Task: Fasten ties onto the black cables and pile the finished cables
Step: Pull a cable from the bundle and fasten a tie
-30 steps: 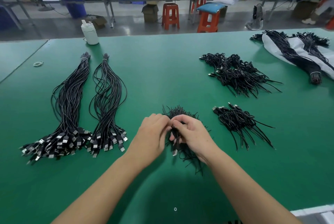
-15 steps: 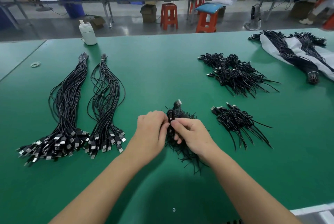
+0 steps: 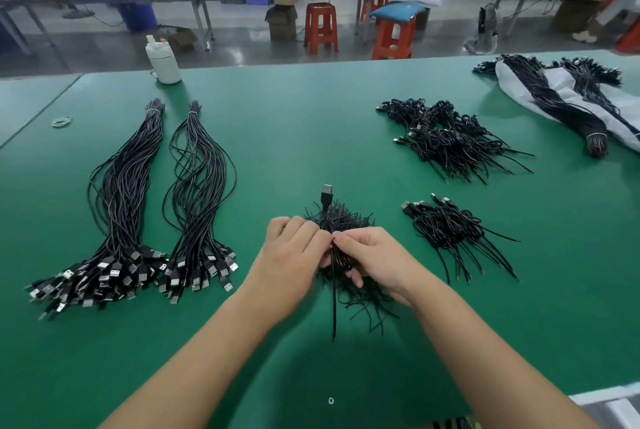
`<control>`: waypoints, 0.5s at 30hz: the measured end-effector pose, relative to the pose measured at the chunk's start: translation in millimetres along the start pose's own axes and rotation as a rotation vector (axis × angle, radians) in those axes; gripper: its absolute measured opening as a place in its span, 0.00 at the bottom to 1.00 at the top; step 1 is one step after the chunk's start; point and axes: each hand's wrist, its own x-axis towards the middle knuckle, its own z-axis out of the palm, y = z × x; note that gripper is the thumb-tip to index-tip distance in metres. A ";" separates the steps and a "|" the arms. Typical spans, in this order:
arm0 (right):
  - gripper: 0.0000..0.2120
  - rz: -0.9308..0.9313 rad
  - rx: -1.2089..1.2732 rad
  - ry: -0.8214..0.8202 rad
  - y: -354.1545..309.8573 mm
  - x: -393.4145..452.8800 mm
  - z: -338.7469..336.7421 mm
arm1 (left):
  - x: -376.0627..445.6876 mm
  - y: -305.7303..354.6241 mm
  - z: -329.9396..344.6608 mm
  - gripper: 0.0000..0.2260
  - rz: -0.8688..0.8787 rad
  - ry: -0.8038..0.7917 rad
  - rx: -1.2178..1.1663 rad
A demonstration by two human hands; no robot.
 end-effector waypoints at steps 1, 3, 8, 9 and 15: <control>0.16 0.021 0.021 0.029 0.3 1.0 -3.0 | -0.9 -0.2 4.4 0.06 -0.039 0.004 -0.016; 0.14 0.070 0.009 0.125 1.6 4.0 -14.2 | -6.2 -2.4 15.8 0.06 -0.150 -0.011 -0.062; 0.14 0.164 -0.629 0.447 10.4 14.9 -75.0 | -51.5 -21.6 48.9 0.11 -0.407 -0.187 -0.086; 0.15 0.177 -0.755 0.516 13.4 16.9 -88.6 | -62.5 -26.7 53.9 0.12 -0.430 -0.220 -0.067; 0.17 0.389 -1.140 0.673 36.1 29.8 -155.2 | -87.6 -39.2 70.4 0.10 -0.476 -0.235 -0.030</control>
